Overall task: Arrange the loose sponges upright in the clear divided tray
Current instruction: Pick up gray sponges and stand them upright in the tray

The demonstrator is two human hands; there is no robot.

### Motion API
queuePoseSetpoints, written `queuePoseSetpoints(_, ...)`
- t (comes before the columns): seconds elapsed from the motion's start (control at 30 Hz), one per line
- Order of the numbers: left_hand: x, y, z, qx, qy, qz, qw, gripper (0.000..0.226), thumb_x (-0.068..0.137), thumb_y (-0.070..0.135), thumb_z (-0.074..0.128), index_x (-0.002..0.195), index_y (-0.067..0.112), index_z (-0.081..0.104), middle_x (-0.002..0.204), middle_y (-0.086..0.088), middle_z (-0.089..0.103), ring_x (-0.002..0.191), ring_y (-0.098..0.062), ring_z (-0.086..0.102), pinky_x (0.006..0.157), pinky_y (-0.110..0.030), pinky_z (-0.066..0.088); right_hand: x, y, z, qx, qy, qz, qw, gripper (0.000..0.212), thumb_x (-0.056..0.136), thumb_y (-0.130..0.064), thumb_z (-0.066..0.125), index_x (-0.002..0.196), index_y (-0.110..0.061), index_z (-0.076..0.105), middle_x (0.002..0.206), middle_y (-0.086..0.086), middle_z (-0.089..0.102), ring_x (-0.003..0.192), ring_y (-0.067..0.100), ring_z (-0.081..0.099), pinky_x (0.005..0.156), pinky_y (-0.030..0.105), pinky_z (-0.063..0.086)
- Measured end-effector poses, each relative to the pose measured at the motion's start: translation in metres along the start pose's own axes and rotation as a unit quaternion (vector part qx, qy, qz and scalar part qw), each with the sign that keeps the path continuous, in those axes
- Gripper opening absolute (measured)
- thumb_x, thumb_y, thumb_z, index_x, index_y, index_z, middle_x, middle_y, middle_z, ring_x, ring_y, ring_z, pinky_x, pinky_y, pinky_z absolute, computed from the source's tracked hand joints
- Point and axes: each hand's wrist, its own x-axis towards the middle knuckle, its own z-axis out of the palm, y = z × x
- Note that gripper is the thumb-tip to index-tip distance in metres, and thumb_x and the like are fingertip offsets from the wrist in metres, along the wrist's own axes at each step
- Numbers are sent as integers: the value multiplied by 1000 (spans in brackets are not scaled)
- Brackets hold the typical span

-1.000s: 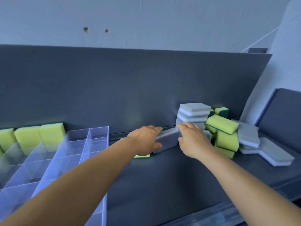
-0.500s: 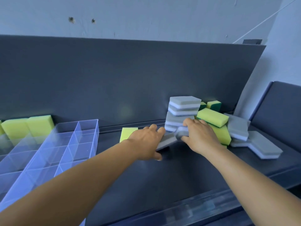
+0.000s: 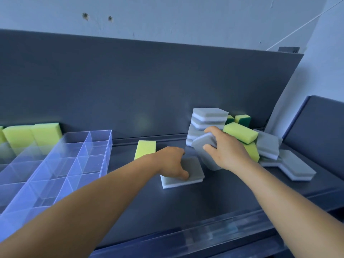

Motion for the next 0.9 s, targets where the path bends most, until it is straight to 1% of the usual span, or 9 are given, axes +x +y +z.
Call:
queuePoseSetpoints(0.07,-3,-1,-1,-1,20,0,1000,56,78,39,68,125,14,50,118,-3,45,103,-24,55,85,-34,50,0,-4,-2,29,3,9,1000,41,93,-30,51,133,-29,39,97,-3,51,86,22,46,71,30,38)
queuePoseSetpoints(0.17,-9,-10,-13,-48,107,4,993,45,79,36,68,115,14,52,111,-3,40,93,-26,59,78,-33,51,3,-13,-4,77,30,21,996,38,92,-31,51,128,-28,41,101,-1,56,86,24,51,73,34,46)
queuePoseSetpoints(0.3,-27,-29,-41,-142,195,25,970,70,81,27,66,141,32,30,115,-2,43,97,-24,58,78,-25,45,11,-35,-10,141,90,13,986,36,90,-30,53,124,-29,43,103,-2,55,89,27,54,71,35,46)
queuePoseSetpoints(0.33,-32,-36,-48,-145,201,28,968,75,82,25,65,143,40,23,112,-1,42,93,-24,58,73,-23,44,13,-42,-11,156,100,2,983,35,90,-29,54,124,-30,44,103,-5,54,89,25,53,72,34,45)
queuePoseSetpoints(0.4,-44,-50,-61,-151,217,31,964,71,84,22,62,139,46,25,109,-1,42,88,-22,56,65,-19,42,19,-60,-13,179,110,-21,978,34,90,-28,54,123,-30,45,104,-8,53,91,21,53,73,29,40)
queuePoseSetpoints(0.5,-60,-75,-81,-174,276,27,945,55,83,21,65,128,38,38,113,-1,47,93,-22,54,72,-25,41,26,-90,-11,206,107,-51,971,30,89,-27,55,118,-31,47,109,-9,54,91,17,53,72,26,34)
queuePoseSetpoints(0.67,-89,-126,-108,-146,351,-43,924,47,78,31,72,115,30,43,90,3,51,94,-18,43,68,-28,39,36,-142,-3,233,80,-87,965,29,85,-25,62,112,-32,55,109,-4,48,88,16,54,70,24,39)
queuePoseSetpoints(0.8,-108,-166,-120,-122,371,-69,918,42,77,23,72,109,24,44,102,2,53,84,-19,49,57,-23,37,44,-181,13,256,56,-114,958,29,84,-22,64,111,-29,57,107,-4,51,91,17,58,69,23,39)
queuePoseSetpoints(0.9,-119,-191,-126,-97,369,-81,921,42,78,16,71,110,22,44,111,0,48,84,-22,52,58,-25,39,51,-206,26,253,52,-126,958,29,84,-23,63,113,-27,57,106,-4,52,90,16,56,73,24,37)
